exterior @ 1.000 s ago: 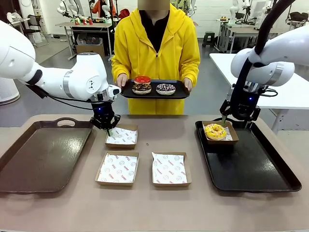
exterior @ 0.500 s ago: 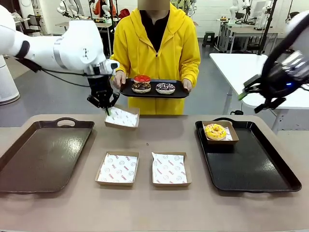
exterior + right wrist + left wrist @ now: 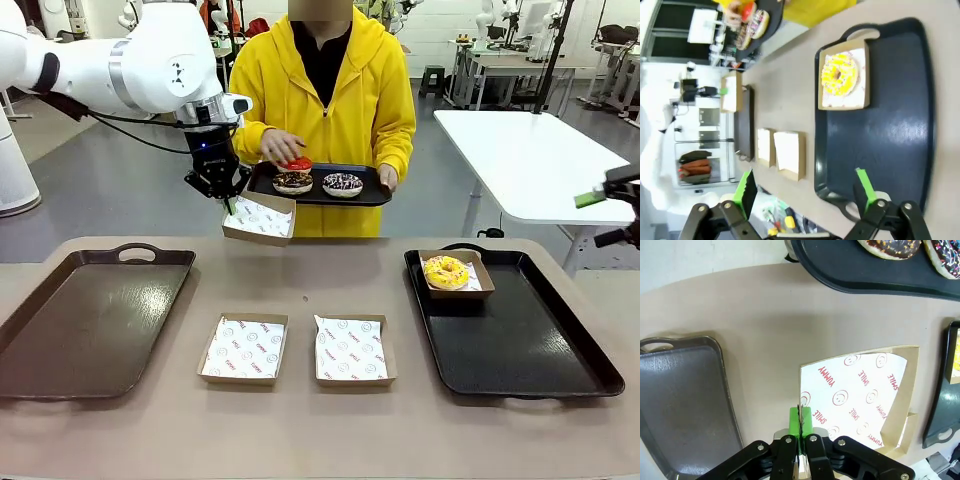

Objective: Individually package the donuts and arrange them on the tray.
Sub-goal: Place the picked Paper togo box on the Handle tray while simultaneously picking up another Paper togo box from the table with the other hand.

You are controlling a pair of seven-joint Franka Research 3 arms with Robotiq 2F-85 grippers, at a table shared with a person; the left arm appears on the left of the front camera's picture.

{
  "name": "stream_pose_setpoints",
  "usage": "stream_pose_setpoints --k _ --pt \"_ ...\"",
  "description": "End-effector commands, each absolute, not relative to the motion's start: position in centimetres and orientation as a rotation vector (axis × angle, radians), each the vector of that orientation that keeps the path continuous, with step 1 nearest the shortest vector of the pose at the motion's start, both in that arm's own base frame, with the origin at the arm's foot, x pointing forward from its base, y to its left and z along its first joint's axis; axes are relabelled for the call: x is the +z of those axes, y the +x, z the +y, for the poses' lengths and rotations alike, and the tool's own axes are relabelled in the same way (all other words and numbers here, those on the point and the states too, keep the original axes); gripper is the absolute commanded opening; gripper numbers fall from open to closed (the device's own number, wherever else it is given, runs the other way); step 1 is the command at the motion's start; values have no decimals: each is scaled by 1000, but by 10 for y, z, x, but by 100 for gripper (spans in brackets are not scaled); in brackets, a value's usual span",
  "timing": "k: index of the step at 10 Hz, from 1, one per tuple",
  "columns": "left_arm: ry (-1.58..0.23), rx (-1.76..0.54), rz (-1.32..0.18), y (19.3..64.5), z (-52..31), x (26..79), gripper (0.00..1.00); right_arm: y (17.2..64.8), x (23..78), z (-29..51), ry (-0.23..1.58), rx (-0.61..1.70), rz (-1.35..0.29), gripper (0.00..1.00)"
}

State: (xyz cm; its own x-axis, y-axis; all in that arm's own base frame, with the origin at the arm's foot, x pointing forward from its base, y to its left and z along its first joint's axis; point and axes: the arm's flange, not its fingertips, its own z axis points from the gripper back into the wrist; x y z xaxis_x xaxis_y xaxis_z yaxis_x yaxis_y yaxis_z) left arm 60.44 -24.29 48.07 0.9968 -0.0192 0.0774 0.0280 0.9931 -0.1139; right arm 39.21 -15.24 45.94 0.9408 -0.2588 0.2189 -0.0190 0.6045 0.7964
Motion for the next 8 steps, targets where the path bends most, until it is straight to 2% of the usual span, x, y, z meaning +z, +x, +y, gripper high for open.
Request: stream_pose_setpoints --k 1,3,4,7,8 --pt "-70 -8 -59 617 -252 487 0 370 443 -161 1019 -73 -349 100" --pt "-49 8 -55 617 -253 488 0 353 425 -173 1048 -34 -358 100" --pt "-95 -22 -63 610 -247 485 0 351 415 -179 1070 -35 -353 100" --pt "-95 -22 -63 610 -247 485 0 367 399 -188 1082 -79 -380 100" --pt "-95 -22 -63 610 -247 485 0 348 409 -182 1054 -60 -334 100"
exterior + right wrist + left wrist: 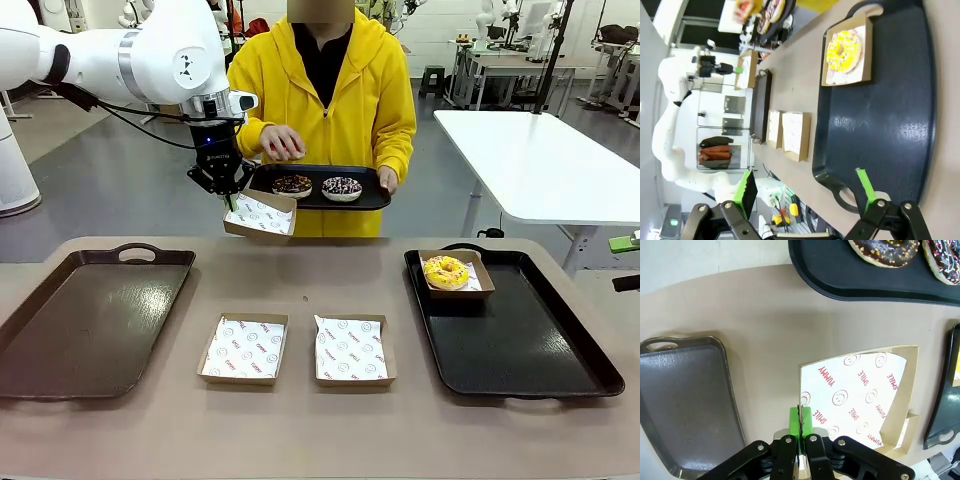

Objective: Individually package the donuts and arrange them on the tray.
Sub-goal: Place the picked Paper togo box on the Handle tray while simultaneously picking up another Paper togo box from the table with the other hand.

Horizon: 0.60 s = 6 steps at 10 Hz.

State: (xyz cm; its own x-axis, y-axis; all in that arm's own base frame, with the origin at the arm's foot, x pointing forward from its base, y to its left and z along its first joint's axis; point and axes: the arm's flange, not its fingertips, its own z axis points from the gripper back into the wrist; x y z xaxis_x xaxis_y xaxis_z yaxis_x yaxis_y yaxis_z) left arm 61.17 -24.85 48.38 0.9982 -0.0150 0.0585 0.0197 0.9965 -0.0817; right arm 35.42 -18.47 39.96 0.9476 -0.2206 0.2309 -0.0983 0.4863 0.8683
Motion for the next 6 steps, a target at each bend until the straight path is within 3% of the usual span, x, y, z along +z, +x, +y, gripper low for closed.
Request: stream_pose_setpoints --k 1,6 --pt "-95 -22 -63 610 -247 485 0 348 409 -182 1054 -60 -334 100" --pt "-95 -22 -63 610 -247 485 0 348 409 -182 1054 -60 -334 100"
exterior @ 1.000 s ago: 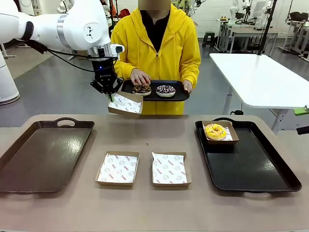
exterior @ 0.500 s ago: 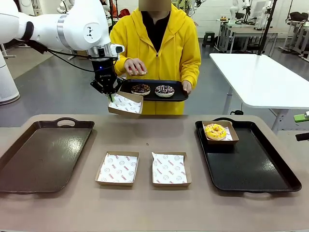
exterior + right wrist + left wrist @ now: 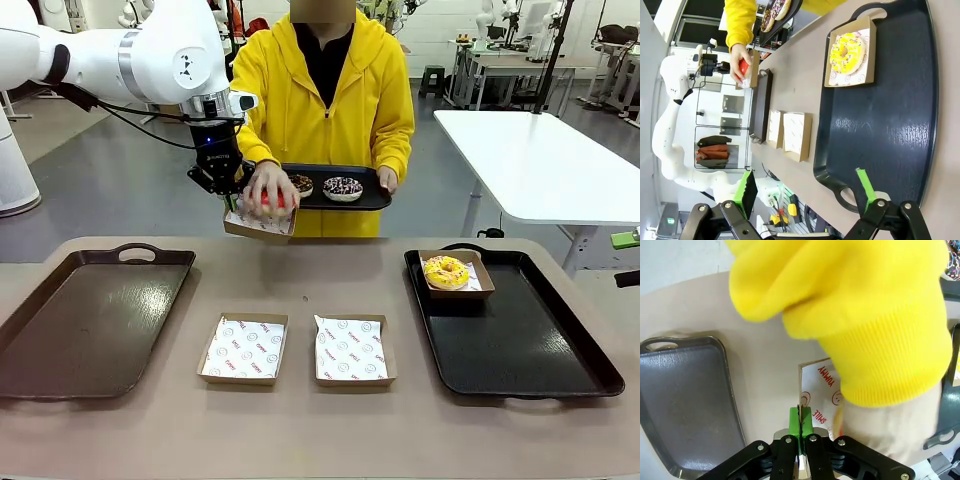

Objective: Individually package the donuts and arrange them on the tray.
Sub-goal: Place the picked Paper togo box on the Handle tray while simultaneously picking up another Paper togo box from the table with the other hand.

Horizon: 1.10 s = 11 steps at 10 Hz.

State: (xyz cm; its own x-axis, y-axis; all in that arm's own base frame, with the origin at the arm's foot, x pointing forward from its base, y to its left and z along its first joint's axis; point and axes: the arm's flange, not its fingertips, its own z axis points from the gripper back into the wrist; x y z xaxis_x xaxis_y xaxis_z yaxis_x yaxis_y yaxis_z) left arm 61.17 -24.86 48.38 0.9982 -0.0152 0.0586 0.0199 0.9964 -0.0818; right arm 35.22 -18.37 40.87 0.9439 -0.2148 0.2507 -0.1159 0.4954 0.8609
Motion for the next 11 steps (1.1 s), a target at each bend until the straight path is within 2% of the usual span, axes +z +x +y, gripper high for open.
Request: stream_pose_setpoints --k 1,11 --pt "-95 -22 -63 610 -247 485 0 348 409 -182 1054 -60 -334 100" --pt "-95 -22 -63 610 -247 485 0 348 409 -182 1054 -60 -334 100"
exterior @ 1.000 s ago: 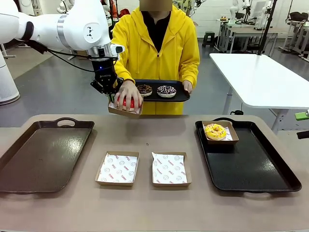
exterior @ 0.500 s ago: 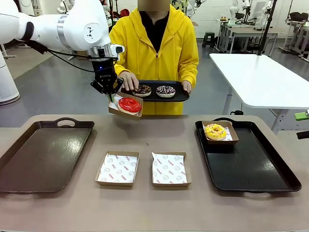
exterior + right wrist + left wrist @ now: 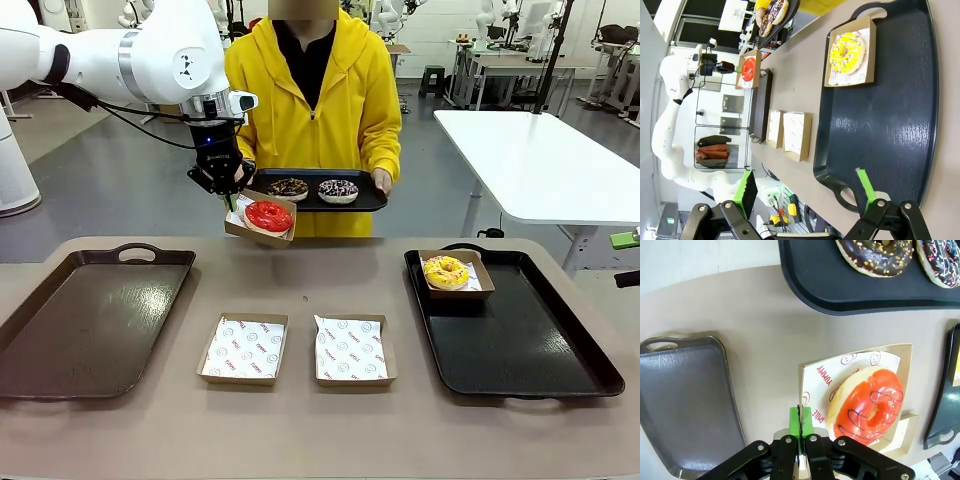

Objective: Individually package the donuts and arrange them on the tray.
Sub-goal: Place the picked Paper togo box on the Handle tray while simultaneously picking up another Paper togo box from the table with the other hand.

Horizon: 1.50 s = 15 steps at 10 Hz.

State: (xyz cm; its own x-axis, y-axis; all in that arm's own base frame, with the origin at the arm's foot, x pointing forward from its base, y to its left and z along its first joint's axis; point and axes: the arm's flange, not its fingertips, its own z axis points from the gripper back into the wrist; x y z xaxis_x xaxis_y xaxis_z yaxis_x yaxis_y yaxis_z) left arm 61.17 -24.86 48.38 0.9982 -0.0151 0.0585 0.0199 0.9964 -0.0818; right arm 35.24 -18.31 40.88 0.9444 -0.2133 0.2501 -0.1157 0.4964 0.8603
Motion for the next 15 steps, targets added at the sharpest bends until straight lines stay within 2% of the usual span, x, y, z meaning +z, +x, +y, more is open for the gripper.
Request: stream_pose_setpoints --k 1,10,12,15 --pt "-95 -22 -63 610 -247 485 0 348 409 -182 1054 -60 -334 100" --pt "-82 -18 -58 612 -249 484 1 352 409 -183 1055 -61 -346 100" --pt "-33 -80 -106 594 -218 509 1 359 437 -143 942 0 -381 100" --pt "-3 -60 -124 571 -153 530 1 375 471 -63 759 92 -329 100"
